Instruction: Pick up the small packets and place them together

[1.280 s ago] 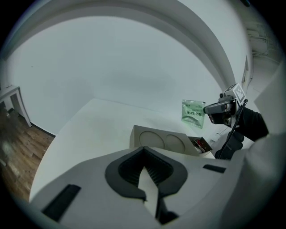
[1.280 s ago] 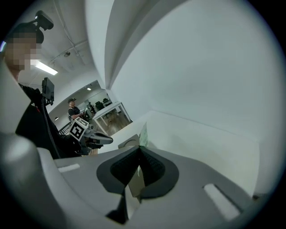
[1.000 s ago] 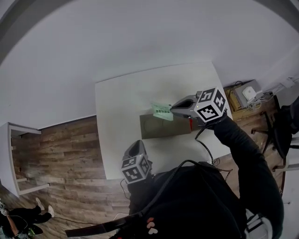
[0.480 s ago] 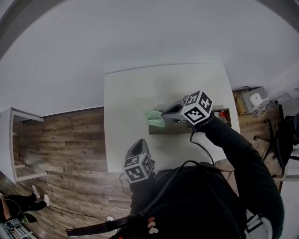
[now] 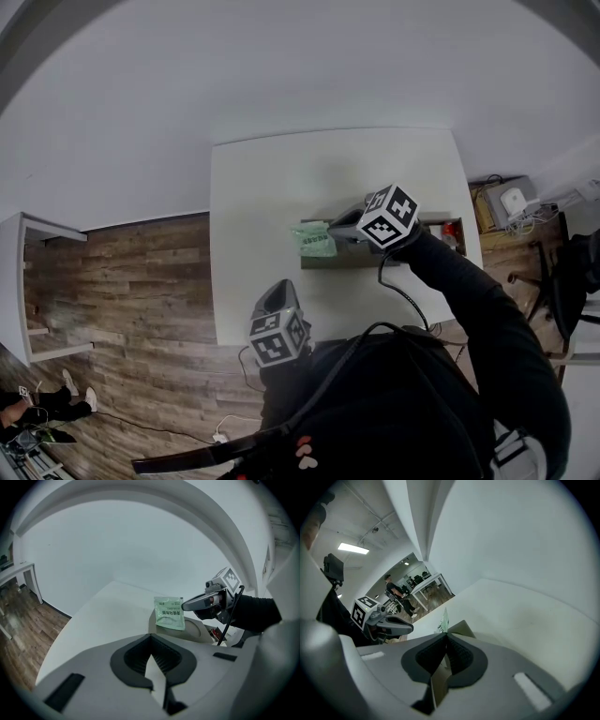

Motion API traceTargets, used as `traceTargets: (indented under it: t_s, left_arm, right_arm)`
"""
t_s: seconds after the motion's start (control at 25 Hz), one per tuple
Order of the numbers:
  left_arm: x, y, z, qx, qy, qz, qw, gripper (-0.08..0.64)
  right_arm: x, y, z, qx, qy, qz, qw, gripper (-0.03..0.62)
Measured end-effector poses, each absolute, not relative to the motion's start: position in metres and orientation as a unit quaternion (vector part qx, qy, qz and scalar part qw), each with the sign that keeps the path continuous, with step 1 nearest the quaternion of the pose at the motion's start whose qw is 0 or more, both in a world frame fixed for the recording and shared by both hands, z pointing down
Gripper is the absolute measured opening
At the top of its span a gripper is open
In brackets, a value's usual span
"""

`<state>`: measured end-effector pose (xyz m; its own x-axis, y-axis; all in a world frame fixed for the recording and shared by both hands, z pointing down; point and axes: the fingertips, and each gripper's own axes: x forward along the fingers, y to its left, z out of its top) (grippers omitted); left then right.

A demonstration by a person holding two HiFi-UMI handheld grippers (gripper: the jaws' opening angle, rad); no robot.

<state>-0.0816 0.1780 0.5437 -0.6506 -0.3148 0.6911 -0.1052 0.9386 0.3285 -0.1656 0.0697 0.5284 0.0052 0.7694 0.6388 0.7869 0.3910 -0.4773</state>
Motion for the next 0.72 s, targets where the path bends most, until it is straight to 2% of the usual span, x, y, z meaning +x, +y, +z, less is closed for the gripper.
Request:
traceTargets:
  t_s: [0.72]
  left_arm:
    - [-0.094,0.180,0.551,0.128,-0.895,-0.127,0.407,0.000]
  right_arm:
    - [-0.184,0.065,0.556,-0.517,-0.716,-0.060,0.466,0.012]
